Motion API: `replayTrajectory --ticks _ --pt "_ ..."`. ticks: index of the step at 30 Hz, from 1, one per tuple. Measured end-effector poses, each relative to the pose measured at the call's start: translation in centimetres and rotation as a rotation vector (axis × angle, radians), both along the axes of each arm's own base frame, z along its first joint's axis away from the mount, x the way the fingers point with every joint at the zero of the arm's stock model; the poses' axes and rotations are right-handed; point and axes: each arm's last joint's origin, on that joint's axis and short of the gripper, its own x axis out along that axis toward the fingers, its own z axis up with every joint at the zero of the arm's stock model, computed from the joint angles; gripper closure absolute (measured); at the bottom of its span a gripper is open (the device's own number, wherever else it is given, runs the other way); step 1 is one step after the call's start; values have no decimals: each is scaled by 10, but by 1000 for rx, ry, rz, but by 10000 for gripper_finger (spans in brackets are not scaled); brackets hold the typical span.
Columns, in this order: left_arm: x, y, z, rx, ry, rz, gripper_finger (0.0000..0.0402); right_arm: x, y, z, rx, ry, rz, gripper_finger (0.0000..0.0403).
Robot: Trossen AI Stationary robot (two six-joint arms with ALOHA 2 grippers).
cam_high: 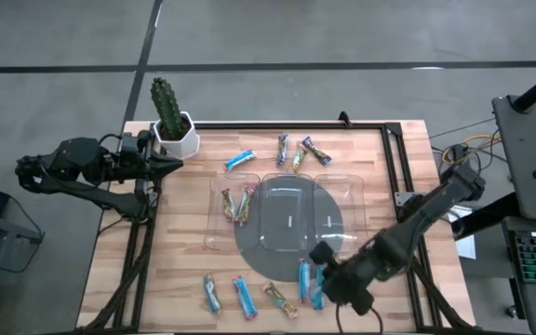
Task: Pick and place Granola Bars by type
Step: Put the red granola bar into the left transparent bin
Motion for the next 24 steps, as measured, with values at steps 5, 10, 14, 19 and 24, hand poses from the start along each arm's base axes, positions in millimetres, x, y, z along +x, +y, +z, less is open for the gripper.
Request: replayTrajectory --ticks 5,10,14,19,24 --pt "0 0 1 -4 -10 -4 401 14 -29 39 92 -96 -139 370" --pt "1 0 1 -5 -15 -8 401 26 -54 72 141 -191 -215 370" --pt "1 0 1 -3 -15 -8 401 32 -70 92 139 -265 -227 370" --pt "0 0 1 -2 -15 -8 401 38 -91 108 152 -318 -286 370" --pt "0 0 1 2 -14 -8 401 43 -112 121 179 -359 -368 370"
